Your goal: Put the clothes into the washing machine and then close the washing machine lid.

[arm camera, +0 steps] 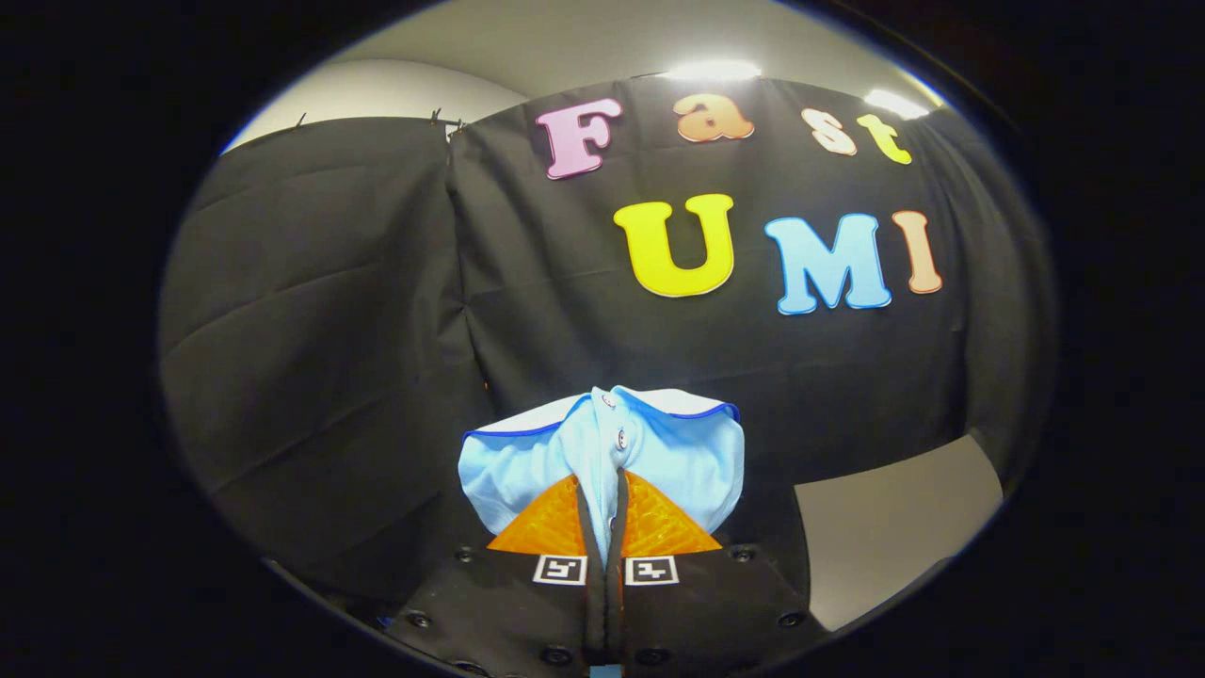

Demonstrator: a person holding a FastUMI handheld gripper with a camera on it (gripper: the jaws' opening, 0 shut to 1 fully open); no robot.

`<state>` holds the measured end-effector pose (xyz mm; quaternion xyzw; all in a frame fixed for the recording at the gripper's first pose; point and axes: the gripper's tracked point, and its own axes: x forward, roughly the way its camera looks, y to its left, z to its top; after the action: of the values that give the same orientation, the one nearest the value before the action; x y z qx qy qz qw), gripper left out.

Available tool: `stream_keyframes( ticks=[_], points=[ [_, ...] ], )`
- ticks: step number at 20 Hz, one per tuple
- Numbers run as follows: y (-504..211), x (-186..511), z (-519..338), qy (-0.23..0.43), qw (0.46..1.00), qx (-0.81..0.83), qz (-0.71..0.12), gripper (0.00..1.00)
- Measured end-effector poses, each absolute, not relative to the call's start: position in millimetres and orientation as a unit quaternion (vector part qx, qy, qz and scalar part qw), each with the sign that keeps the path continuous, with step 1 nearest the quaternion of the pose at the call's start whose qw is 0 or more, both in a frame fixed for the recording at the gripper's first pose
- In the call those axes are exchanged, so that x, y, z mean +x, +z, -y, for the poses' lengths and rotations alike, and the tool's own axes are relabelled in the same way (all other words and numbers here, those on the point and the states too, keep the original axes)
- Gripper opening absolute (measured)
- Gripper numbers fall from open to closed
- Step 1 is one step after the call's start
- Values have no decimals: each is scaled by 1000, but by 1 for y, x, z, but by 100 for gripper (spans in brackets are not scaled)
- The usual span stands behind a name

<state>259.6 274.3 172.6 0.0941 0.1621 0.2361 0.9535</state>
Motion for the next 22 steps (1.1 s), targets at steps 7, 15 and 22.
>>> stream_keyframes(
  ticks=[7, 15, 22],
  points=[
    [129, 272, -309, 252, 945, 89, -191, 1],
    [47, 278, -335, 256, 932, 77, -246, 1],
    [-34, 291, -360, 246, 925, 79, -279, 1]
  ],
)
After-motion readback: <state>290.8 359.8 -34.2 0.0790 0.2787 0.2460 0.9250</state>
